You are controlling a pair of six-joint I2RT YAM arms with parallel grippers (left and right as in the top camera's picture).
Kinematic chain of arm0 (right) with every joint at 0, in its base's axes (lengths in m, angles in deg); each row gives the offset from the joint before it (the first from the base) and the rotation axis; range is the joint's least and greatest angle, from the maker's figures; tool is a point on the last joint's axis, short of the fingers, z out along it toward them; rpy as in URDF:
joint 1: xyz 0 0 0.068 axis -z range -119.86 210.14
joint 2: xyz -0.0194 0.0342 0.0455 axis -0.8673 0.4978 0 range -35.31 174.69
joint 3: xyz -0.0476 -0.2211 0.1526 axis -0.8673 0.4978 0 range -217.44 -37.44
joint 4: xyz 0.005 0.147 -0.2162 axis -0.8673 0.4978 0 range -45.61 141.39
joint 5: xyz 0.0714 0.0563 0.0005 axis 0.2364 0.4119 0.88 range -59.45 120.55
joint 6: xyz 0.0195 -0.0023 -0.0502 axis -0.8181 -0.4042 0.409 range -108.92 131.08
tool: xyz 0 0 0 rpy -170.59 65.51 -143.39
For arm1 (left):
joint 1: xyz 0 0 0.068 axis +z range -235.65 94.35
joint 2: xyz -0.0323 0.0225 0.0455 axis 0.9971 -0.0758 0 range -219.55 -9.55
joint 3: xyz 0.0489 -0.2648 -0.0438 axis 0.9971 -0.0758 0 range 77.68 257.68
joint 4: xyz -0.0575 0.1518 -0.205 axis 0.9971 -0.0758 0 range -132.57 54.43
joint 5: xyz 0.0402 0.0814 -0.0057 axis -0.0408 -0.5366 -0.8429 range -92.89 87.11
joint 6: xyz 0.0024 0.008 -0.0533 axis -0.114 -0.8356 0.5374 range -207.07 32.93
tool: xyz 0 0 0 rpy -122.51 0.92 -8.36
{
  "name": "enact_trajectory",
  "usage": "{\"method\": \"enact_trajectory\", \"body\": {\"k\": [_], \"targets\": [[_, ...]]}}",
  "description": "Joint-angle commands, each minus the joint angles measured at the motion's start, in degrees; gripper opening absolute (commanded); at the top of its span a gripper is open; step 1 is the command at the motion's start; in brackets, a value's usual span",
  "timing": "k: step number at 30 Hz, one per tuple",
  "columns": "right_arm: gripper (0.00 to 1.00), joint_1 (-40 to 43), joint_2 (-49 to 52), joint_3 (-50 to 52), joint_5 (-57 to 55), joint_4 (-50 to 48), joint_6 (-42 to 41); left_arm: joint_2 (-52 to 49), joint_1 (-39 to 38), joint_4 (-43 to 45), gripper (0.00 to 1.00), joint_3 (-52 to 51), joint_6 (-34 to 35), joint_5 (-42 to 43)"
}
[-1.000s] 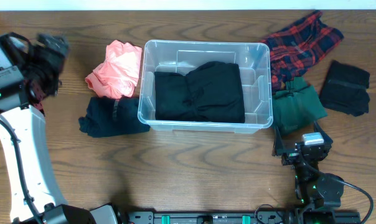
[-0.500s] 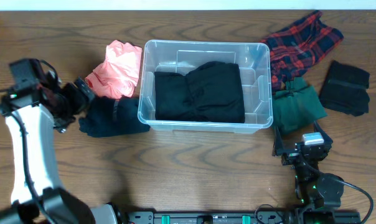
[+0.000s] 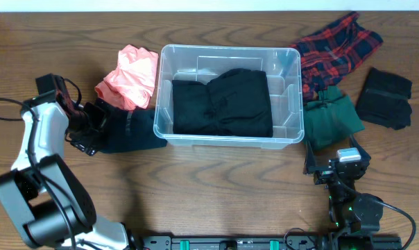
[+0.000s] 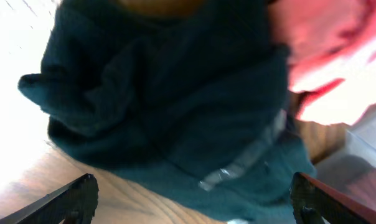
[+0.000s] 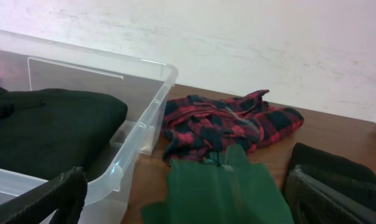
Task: Pack container
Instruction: 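Move the left gripper back and grasp the smaller black cloth, then carry the black cloth with the left gripper into the bin and release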
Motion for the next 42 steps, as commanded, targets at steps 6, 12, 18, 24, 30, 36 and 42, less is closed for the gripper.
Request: {"method": "enact_trajectory", "body": {"k": [6, 12, 18, 24, 30, 36, 42], "targets": [[0.99, 0.7, -0.3, 0.1, -0.2, 0.2, 0.6, -4.0, -1.3, 4.7, 0.98, -6.5, 8.2, 2.7], [0.99, 0.7, -0.3, 0.1, -0.2, 0.2, 0.6, -4.0, -1.3, 16.4, 0.98, -12.5, 11.7, 2.2], [0.99, 0.7, -0.3, 0.1, -0.2, 0.2, 0.6, -4.0, -1.3, 18.1, 0.44, -13.3, 10.3, 1.4], [0.99, 0.7, -0.3, 0.1, -0.2, 0.2, 0.6, -1.6, -1.3, 13.7, 0.13, -12.0, 0.8, 1.2], [0.99, 0.7, -0.3, 0.1, -0.2, 0.2, 0.6, 8.9, -1.4, 2.7, 0.13, -3.7, -6.7, 0.7], [0.99, 0.7, -0.3, 0.1, -0.2, 0.2, 0.6, 21.7, -2.5, -1.1, 0.13, 7.0, -7.5, 2.9], [0.99, 0.7, -0.3, 0.1, -0.2, 0.2, 0.6, 28.2, -8.1, 5.5, 0.13, 7.9, -4.4, 8.6]]}}
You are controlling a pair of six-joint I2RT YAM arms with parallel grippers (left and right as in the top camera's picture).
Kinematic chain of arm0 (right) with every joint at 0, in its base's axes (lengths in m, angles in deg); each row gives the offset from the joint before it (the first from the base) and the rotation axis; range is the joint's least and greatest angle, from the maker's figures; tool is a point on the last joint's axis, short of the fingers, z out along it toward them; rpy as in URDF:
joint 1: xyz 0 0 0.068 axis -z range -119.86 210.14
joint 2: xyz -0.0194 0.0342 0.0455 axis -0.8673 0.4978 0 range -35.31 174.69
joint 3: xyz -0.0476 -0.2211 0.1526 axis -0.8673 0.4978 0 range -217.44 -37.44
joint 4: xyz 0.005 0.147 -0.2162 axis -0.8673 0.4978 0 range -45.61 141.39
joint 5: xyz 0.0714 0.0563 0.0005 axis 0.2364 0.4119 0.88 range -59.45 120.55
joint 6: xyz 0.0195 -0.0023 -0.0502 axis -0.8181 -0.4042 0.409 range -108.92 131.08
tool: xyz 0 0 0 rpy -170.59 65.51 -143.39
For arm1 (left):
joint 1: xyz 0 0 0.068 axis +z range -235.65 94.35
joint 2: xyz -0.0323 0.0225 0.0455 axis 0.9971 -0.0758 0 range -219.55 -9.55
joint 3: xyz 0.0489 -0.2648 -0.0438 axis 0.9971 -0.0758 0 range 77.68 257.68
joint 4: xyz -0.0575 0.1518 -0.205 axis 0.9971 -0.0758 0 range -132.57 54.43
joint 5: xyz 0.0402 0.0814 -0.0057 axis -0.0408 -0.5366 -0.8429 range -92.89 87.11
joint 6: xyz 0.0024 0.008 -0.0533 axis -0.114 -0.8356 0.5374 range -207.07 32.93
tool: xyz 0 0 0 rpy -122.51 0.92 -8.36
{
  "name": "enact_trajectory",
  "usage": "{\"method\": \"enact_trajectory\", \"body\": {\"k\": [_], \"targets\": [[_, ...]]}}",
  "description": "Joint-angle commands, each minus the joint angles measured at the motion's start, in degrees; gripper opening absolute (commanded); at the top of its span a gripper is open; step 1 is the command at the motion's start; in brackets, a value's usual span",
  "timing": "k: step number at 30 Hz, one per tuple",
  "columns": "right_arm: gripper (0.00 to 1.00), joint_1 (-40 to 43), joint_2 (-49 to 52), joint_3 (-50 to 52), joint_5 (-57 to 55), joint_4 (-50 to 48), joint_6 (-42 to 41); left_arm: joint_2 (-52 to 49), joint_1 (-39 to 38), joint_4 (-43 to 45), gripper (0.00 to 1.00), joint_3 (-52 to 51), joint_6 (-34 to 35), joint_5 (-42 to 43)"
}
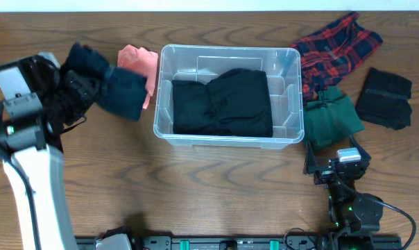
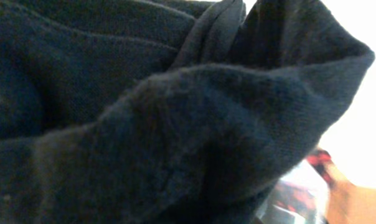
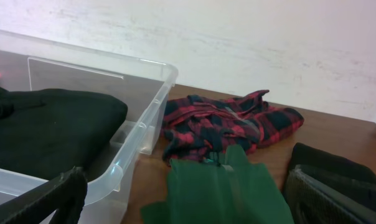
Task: Pack container
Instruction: 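Carry the black cloth with the left gripper into the bin and release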
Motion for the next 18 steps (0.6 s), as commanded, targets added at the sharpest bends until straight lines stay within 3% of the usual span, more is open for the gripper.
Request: {"method": "enact_trajectory", "body": {"k": [1, 14, 18], "targets": [[0.99, 0.7, -0.3, 0.1, -0.2, 0.2, 0.6, 0.0, -4.5, 2.1, 0.13, -0.2, 0.5, 5.0], [0.99, 0.7, -0.3, 0.1, -0.2, 0.2, 0.6, -13.5, -27.7, 12.1, 0.13, -0.2, -14.3, 9.9], [0.99, 0.7, -0.3, 0.1, -0.2, 0.2, 0.6, -18.6, -31.2, 14.5, 0.11, 0.0, -13.7, 11.0]]}}
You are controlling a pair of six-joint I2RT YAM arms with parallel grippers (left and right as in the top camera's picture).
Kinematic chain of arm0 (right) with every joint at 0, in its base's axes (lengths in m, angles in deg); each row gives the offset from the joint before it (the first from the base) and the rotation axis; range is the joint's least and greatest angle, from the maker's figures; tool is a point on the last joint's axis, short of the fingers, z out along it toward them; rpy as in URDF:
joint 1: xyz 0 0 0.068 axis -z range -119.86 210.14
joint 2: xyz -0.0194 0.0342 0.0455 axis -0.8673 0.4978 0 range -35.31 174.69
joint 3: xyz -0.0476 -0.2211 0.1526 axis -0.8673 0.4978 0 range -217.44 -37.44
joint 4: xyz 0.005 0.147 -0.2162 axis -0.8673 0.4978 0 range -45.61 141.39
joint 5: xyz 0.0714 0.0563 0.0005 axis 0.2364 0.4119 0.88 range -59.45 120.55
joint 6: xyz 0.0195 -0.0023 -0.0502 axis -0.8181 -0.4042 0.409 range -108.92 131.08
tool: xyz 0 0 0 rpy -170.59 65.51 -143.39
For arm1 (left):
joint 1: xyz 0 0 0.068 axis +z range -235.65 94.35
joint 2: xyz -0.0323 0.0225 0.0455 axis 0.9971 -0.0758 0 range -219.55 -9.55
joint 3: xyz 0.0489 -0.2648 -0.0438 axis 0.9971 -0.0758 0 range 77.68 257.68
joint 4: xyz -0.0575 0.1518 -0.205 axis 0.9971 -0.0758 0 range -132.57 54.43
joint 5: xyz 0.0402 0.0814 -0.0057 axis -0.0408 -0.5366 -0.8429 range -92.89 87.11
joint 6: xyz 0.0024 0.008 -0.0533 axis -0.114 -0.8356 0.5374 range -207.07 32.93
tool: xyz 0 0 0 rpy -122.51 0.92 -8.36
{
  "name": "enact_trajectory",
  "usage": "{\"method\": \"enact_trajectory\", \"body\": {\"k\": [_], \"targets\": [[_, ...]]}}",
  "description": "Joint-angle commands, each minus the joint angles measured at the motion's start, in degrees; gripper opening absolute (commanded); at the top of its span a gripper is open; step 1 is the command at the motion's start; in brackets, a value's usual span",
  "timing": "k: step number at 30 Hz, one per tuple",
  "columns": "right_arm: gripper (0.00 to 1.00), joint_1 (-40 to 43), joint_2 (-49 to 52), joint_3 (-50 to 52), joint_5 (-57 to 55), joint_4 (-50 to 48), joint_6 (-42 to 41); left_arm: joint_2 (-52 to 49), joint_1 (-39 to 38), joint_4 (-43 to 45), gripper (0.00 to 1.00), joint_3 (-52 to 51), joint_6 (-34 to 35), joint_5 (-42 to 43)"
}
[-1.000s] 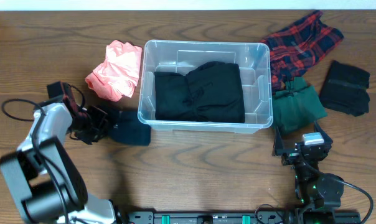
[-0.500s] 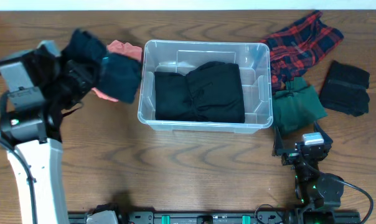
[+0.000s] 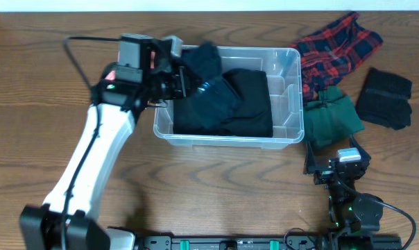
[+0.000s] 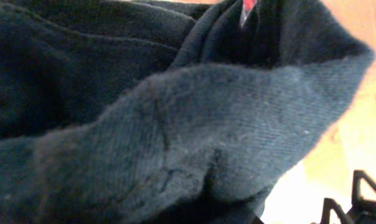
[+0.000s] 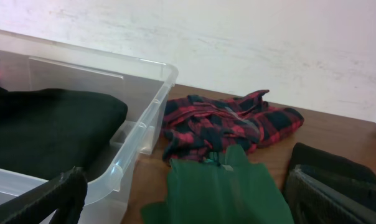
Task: Pack container
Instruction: 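Carry the black cloth with the left gripper into the bin and release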
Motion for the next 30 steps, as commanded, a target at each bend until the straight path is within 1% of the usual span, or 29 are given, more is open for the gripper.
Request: {"method": "enact_trajectory", "body": {"k": [1, 4, 7, 10, 14, 17, 19, 22, 24, 28, 30], "targets": [[0.99, 0.7, -0.3, 0.1, -0.2, 0.2, 0.6, -3.3, -2.6, 3.7, 0.11, 0.2, -1.2, 3.7], [0.99, 0.7, -0.3, 0.1, -0.2, 0.2, 0.6, -4.8, -5.1, 8.1, 0.11, 0.2, 0.1, 4.2], [0.99, 0.7, -0.3, 0.1, -0.2, 0.2, 0.6, -5.8, -7.5, 10.4, 0.11, 0.2, 0.2, 4.2], [0.99, 0.7, -0.3, 0.1, -0.2, 0.2, 0.6, -7.0, -9.3, 10.7, 0.11, 0.2, 0.2, 4.2], [0.99, 0.7, -0.3, 0.1, -0.2, 0.2, 0.6, -7.1, -8.5, 9.6, 0.11, 0.3, -0.9, 4.0], [0.99, 0.7, -0.3, 0.1, -0.2, 0.2, 0.6, -7.1, -5.8, 7.3, 0.11, 0.6, -3.2, 4.0], [0.99, 0.7, -0.3, 0.1, -0.2, 0.2, 0.6, -7.1, -3.5, 4.7, 0.11, 0.6, -6.1, 3.8], [0.99, 0.7, -0.3, 0.1, -0.2, 0.2, 0.6, -7.1, 0.2, -1.9, 0.11, 0.6, -11.3, -1.2], [0.99, 0.7, -0.3, 0.1, -0.2, 0.2, 0.6, -7.1, 2.2, -6.0, 0.11, 0.6, -15.2, -2.8], [0.99, 0.7, -0.3, 0.1, -0.2, 0.2, 0.6, -7.1, 4.1, -11.0, 0.11, 0.6, -21.2, -3.3], [0.99, 0.7, -0.3, 0.1, -0.2, 0.2, 0.6, -7.2, 4.0, -12.3, 0.11, 0.6, -22.3, -5.0]]}}
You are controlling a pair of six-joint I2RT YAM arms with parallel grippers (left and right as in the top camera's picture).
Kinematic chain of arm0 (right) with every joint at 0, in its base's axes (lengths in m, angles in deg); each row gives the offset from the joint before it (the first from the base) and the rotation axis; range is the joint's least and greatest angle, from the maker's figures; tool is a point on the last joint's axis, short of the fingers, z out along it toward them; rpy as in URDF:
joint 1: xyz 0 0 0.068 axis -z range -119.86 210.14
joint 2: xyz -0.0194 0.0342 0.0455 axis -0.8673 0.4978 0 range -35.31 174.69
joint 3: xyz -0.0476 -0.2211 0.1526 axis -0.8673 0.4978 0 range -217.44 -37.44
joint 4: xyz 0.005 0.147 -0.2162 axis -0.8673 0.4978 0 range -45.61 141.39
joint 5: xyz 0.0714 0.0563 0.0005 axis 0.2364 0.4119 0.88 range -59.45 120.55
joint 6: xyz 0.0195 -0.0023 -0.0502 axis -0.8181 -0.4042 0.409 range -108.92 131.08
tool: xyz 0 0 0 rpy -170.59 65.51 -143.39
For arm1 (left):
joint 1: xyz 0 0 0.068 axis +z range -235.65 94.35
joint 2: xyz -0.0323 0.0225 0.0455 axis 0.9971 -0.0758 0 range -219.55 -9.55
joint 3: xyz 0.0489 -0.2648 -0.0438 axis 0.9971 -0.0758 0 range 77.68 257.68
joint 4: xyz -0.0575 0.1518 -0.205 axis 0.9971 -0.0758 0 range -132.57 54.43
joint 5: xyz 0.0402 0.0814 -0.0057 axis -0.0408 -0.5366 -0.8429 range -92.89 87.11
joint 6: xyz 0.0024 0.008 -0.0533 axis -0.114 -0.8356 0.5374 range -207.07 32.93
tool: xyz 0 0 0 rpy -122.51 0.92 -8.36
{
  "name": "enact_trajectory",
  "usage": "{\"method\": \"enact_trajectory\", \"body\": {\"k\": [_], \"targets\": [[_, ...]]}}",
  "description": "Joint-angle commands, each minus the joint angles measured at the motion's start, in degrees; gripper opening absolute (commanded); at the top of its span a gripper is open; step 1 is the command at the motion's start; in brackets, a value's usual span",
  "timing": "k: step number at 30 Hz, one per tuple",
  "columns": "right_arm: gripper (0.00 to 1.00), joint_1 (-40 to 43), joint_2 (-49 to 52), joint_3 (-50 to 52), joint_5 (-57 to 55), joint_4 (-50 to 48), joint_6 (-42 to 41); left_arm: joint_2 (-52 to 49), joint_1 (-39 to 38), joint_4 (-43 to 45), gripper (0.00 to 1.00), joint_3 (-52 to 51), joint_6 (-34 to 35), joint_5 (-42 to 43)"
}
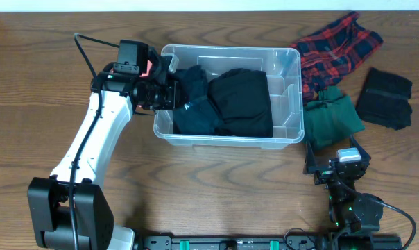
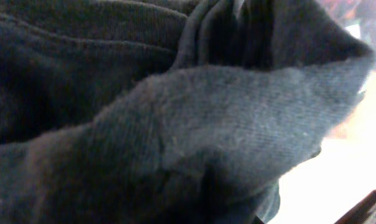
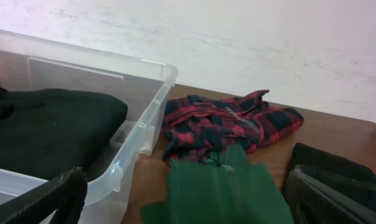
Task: Pack container
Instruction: 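Carry the black cloth with the left gripper into the bin and release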
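Observation:
A clear plastic container [image 1: 227,50] sits mid-table with a folded black garment [image 1: 242,101] in its right part. A dark navy garment [image 1: 192,105] lies in its left part, over the left wall. My left gripper [image 1: 168,94] is at that wall, shut on the navy garment. Navy cloth [image 2: 144,112] fills the left wrist view and hides the fingers. My right gripper [image 1: 338,164] rests near the table's front edge, open and empty [image 3: 188,205], with a green garment [image 3: 222,186] ahead of it.
Right of the container lie a red plaid shirt [image 1: 334,43], the green garment [image 1: 331,119] and a folded black garment [image 1: 384,97]. A bit of pink cloth [image 1: 149,67] shows behind my left wrist, outside the container's left wall.
The navy garment was held up over the container's left half and now sits lower, inside its left part. My left gripper is a little further left, at the wall. The right arm has not moved.
My left gripper was open at the navy garment on the table left of the container, beside the pink cloth. Then it held the garment lifted at the far left. Then the garment was over the container, and now it is down in its left part.

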Motion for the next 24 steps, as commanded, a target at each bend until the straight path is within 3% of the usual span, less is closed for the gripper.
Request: {"method": "enact_trajectory", "body": {"k": [1, 5, 10, 15, 18, 23, 24], "targets": [[0.99, 0.7, -0.3, 0.1, -0.2, 0.2, 0.6, -0.4, -0.3, -2.1, 0.12, 0.6, -7.4, -3.3], [0.99, 0.7, -0.3, 0.1, -0.2, 0.2, 0.6, -1.6, -0.8, -2.8, 0.16, 0.6, -8.8, -3.9], [0.99, 0.7, -0.3, 0.1, -0.2, 0.2, 0.6, -2.0, -1.3, -0.2, 0.54, 1.0, -7.1, -3.8], [0.99, 0.7, -0.3, 0.1, -0.2, 0.2, 0.6, -2.0, -1.4, 0.6, 0.66, 4.8, -5.7, -3.3], [0.99, 0.7, -0.3, 0.1, -0.2, 0.2, 0.6, -2.0, -1.4, -0.2, 0.82, 8.0, -5.3, -4.0], [0.99, 0.7, -0.3, 0.1, -0.2, 0.2, 0.6, -2.0, -0.3, -4.5, 0.99, 15.4, -5.3, -14.0], [0.99, 0.7, -0.3, 0.1, -0.2, 0.2, 0.6, -2.0, 0.2, -5.5, 0.98, 17.0, -5.2, -16.0]]}}
